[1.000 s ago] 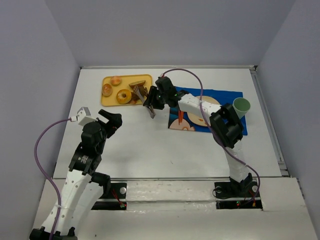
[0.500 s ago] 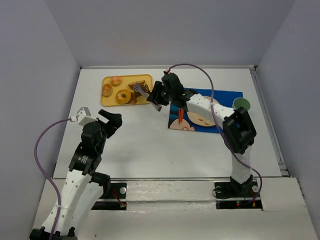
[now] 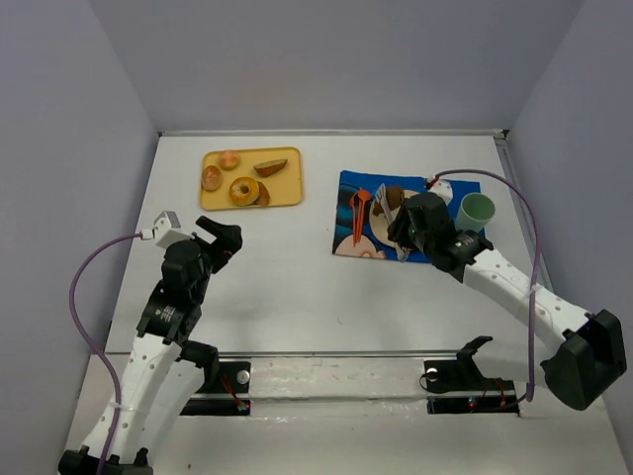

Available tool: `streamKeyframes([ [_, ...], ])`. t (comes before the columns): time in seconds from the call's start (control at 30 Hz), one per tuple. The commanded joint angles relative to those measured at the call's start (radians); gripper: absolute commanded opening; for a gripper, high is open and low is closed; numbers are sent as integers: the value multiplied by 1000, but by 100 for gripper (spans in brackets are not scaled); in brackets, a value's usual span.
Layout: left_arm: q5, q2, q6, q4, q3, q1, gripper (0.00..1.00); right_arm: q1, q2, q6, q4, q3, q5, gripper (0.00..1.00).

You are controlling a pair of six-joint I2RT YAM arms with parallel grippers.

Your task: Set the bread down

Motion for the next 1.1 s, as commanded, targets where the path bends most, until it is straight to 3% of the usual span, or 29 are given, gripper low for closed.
streamKeyframes([
  [0.0, 22, 7, 15, 44, -3, -4, 99, 1, -122, 18, -176, -79, 157, 32],
  [0.17, 28, 2, 15, 45, -4, -4, 99, -19, -126, 39, -213, -118, 191, 38],
  [0.27, 28, -4, 16, 44, -4, -4, 99, -19, -87, 43, -219, -104, 188, 52],
  [0.5, 27, -5, 16, 41, -3, -4, 99, -19, -106, 18, -248, -46, 222, 66],
  [0.63, 25, -1, 18, 41, 0, -4, 99, -19, -152, 1, -280, -24, 239, 67],
  [0.7, 25, -1, 18, 41, 2, -4, 99, -19, -186, -3, -292, -17, 245, 60],
  [0.83, 24, -1, 16, 41, 0, -4, 99, -19, -261, -62, -276, -9, 187, 57],
  [0.97, 25, 1, 16, 42, 0, -4, 99, -19, -318, -262, -185, -33, -16, 55],
  [1.07, 27, 2, 16, 49, 2, -4, 99, -19, -278, -303, -82, -58, -197, 55],
])
